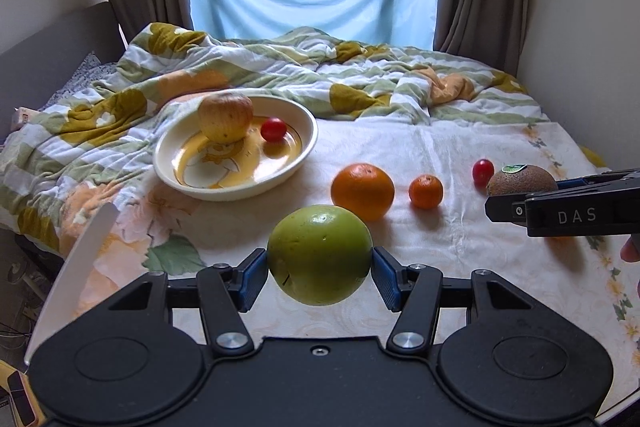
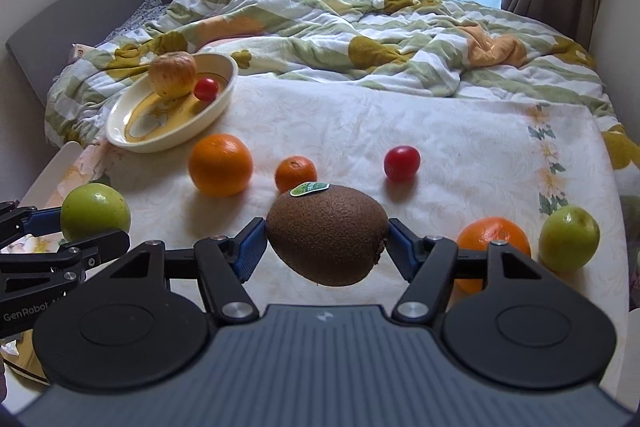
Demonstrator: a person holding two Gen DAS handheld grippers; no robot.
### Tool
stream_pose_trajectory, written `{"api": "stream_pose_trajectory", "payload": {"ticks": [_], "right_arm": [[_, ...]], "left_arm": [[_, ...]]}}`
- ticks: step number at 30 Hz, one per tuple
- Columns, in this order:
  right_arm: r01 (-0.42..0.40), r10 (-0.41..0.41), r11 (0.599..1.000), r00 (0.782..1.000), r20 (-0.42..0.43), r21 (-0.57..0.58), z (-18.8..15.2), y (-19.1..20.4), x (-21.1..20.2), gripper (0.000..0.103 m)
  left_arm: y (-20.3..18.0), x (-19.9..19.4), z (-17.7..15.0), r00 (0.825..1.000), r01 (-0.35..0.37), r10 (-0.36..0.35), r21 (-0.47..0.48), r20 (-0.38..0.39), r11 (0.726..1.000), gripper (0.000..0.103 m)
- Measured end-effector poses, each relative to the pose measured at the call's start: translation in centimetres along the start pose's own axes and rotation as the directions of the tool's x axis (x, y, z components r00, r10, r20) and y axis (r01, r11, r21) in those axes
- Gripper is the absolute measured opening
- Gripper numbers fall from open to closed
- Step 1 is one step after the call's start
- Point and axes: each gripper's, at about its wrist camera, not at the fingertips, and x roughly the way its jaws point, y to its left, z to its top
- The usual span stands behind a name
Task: Organize fruits
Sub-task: 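Carry the green apple into the dish and open the left tool while the right tool carries the kiwi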
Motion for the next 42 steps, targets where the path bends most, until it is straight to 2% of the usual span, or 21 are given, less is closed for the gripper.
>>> {"api": "stream_pose_trajectory", "payload": {"ticks": [10, 18, 24, 32, 42], "right_arm": [[-0.015, 0.016, 0.999, 1.0, 0.026, -0.046, 2.4, 4.0, -3.4, 0.08], [0.005, -0.004, 1.0, 0.999, 0.035, -0.03, 4.1, 8.2, -4.1, 0.08], [0.022, -0.023, 1.0, 0.999, 0.032, 0.01, 5.3, 11.3, -3.0, 0.08], [0.051, -0.052, 0.997, 0.998, 0.019, 0.062, 7.0, 15.1, 0.4, 0.08], [0.105, -0.105, 0.986, 0.994, -0.01, 0.132, 9.4, 16.8, 5.8, 0.08]], "left_arm": [[4.0, -3.2, 2.5, 0.998, -0.025, 0.025, -0.013, 0.054, 1.0, 0.061], [8.3, -2.7, 4.6, 0.999, 0.005, -0.006, 0.008, 0.053, 1.0, 0.061], [11.3, -0.9, 5.9, 0.998, 0.039, -0.041, 0.044, 0.037, 0.998, 0.061], [14.9, 3.3, 7.9, 0.997, 0.079, -0.08, 0.097, 0.006, 0.992, 0.061], [17.1, 10.0, 9.7, 0.991, 0.125, -0.117, 0.165, -0.057, 0.978, 0.061]]}}
